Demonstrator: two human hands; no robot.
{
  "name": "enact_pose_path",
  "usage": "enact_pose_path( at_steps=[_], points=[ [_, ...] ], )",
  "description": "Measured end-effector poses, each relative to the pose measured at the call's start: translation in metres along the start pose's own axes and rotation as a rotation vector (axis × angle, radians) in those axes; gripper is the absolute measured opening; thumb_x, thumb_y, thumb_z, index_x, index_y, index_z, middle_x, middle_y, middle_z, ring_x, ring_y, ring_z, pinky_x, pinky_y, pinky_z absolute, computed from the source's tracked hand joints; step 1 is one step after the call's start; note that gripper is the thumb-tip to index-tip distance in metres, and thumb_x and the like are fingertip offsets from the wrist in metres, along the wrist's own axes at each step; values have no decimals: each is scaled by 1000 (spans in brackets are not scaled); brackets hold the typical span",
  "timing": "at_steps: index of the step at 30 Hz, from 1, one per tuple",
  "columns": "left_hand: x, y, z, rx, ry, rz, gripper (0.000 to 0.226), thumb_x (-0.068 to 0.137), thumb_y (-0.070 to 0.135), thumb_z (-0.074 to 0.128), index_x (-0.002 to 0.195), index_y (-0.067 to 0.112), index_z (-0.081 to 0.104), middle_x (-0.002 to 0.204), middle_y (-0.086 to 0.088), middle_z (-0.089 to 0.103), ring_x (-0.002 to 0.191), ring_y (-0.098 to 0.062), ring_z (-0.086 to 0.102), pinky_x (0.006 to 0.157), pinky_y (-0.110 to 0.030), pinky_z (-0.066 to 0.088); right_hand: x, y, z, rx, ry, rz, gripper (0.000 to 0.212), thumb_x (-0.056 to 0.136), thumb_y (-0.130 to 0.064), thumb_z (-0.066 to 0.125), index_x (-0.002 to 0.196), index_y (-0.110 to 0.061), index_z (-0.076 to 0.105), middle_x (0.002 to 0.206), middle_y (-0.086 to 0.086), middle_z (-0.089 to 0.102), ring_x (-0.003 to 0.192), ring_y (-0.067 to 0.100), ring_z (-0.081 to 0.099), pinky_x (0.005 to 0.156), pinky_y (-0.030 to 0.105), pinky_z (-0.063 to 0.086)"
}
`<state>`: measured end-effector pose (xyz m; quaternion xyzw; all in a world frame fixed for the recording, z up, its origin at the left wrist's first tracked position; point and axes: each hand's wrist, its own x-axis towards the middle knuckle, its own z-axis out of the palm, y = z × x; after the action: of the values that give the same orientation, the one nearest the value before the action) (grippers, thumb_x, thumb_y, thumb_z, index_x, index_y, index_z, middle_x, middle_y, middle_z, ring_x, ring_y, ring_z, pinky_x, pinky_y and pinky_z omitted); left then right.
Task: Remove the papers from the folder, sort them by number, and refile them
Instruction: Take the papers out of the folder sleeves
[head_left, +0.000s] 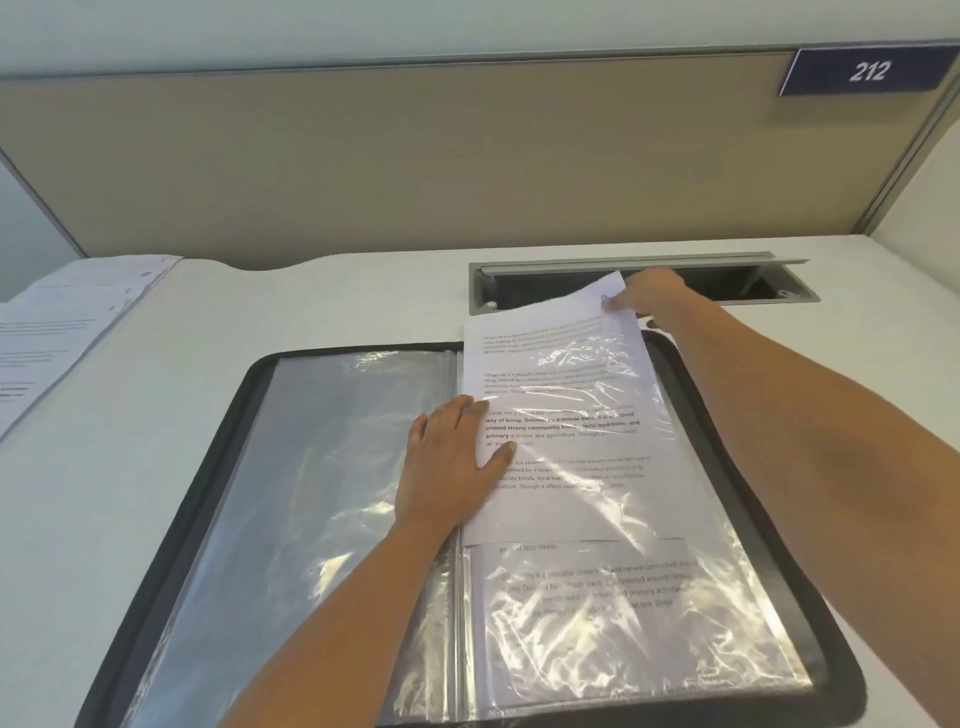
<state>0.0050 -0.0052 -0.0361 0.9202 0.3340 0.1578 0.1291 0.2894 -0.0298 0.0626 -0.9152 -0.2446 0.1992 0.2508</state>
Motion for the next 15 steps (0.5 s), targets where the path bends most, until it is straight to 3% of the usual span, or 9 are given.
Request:
enact_pose_path(
  at_steps=[3, 5, 7, 8, 9, 11, 13, 15],
  points=[
    [1, -1, 1, -9, 10, -2, 82, 76, 68, 13, 139, 23, 39, 144, 6, 37, 134, -12, 30, 114, -33, 10, 6, -4, 0, 411, 72, -63, 42, 81, -22, 73, 117, -4, 63, 119, 13, 64, 105, 28, 62, 94, 39, 50],
    [1, -1, 2, -7, 9, -4, 82, 76, 68, 13, 139, 23, 38, 144, 6, 37, 134, -12, 30, 115, -33, 10, 6, -11, 0, 665, 142, -95, 11, 84, -16, 70, 90, -9, 65, 106, 13, 67, 87, 24, 65, 81, 35, 55],
    [1, -1, 2, 3, 5, -7, 82, 75, 68, 13, 139, 23, 38, 144, 6, 36, 134, -12, 30, 115, -34, 11, 4, -17, 1, 826, 169, -103, 18, 86, -14, 66, 73, -14, 55, 91, 10, 65, 74, 21, 61, 71, 34, 55],
    [1, -1, 2, 7, 3, -8, 83, 75, 68, 12, 139, 22, 38, 144, 6, 36, 134, -12, 30, 115, -34, 11, 2, -19, 1, 859, 137, -99, 16, 86, -14, 66, 74, -13, 56, 88, 9, 64, 74, 22, 61, 76, 36, 55],
    [1, -1, 2, 9, 3, -8, 83, 75, 68, 12, 139, 22, 38, 144, 5, 36, 134, -12, 30, 115, -34, 11, 3, -19, 3, 860, 88, -98, 7, 86, -14, 67, 83, -10, 61, 91, 9, 65, 79, 24, 63, 84, 40, 55],
    [2, -1, 2, 8, 10, -8, 82, 75, 68, 13, 139, 22, 39, 144, 5, 37, 134, -12, 31, 115, -34, 12, 1, -13, 5, 722, -63, 6, 27, 85, -13, 68, 109, -2, 61, 105, 12, 66, 94, 28, 64, 93, 45, 50],
    [2, -1, 2, 3, 8, -9, 83, 74, 68, 13, 139, 22, 39, 143, 5, 37, 134, -12, 30, 115, -33, 12, -3, -3, 7, 467, -182, 116, 37, 84, -16, 69, 116, -1, 57, 112, 12, 63, 103, 32, 61, 97, 48, 46],
    [2, -1, 1, 3, 4, -7, 84, 74, 68, 12, 139, 23, 38, 144, 5, 37, 134, -12, 30, 115, -33, 11, -3, 4, 10, 320, -194, 141, 43, 82, -20, 71, 118, -2, 56, 116, 11, 61, 107, 33, 59, 99, 49, 43]
  ],
)
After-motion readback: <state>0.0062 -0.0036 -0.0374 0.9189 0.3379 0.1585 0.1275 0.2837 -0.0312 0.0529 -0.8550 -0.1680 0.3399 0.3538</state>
